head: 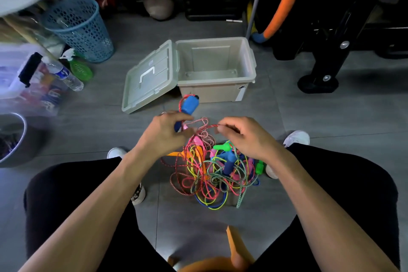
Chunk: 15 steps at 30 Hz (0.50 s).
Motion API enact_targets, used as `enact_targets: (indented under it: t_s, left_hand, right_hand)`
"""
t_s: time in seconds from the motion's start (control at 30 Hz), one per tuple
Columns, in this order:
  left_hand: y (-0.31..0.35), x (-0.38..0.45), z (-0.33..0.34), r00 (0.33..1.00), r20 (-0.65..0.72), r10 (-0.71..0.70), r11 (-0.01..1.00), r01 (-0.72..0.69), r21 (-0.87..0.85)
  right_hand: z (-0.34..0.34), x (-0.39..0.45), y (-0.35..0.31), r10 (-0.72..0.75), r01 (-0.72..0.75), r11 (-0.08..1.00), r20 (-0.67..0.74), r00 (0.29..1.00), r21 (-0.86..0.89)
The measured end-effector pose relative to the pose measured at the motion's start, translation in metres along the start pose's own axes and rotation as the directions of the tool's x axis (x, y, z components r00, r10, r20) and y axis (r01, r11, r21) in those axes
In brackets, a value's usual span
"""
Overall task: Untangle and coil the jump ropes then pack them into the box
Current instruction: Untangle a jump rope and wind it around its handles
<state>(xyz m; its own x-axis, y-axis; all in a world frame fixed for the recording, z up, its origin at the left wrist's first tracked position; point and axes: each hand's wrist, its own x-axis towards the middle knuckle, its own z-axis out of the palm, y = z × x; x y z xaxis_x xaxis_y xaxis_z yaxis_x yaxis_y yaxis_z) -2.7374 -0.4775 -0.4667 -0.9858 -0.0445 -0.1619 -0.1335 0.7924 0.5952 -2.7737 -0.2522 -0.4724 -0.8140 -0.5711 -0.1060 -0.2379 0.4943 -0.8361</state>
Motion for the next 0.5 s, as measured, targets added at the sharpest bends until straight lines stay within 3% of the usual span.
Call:
enact_targets:
  t_s: [0.1, 0.2, 0.33, 0.43, 0.5]
  left_hand:
    - [0.011, -0.004, 0.005, 0.971, 0.003, 0.239, 0.969, -0.238, -0.064]
    - [0.014, -0.006, 0.011, 0.966, 0.081, 0.245, 0.960, -0.230, -0.160]
    - [0.013, -0.002, 0.016, 0.969, 0.026, 0.246, 0.961, -0.241, -0.138]
    - [-0.003, 0.007, 0.015, 0.986, -0.033, 0.160, 0.978, -0.154, 0.141]
    - [-0.018, 0.016, 0.008, 0.996, -0.091, -0.007, 0.956, 0.033, 0.292]
  right_hand:
    - [0.005, 0.001, -0.003, -0.024, 0.026, 0.998, 0.030, 0.999, -0.055]
    - [0.007, -0.001, -0.007, -0.034, 0.035, 0.997, 0.012, 0.999, -0.066]
    - [0.007, -0.003, -0.007, 0.006, -0.005, 0.994, 0.004, 1.000, -0.106]
    - [0.000, -0.003, -0.007, 0.074, -0.071, 0.989, 0.013, 0.997, -0.133]
    - [-0.010, -0.005, -0.003, 0.136, -0.127, 0.971, 0.031, 0.990, -0.203]
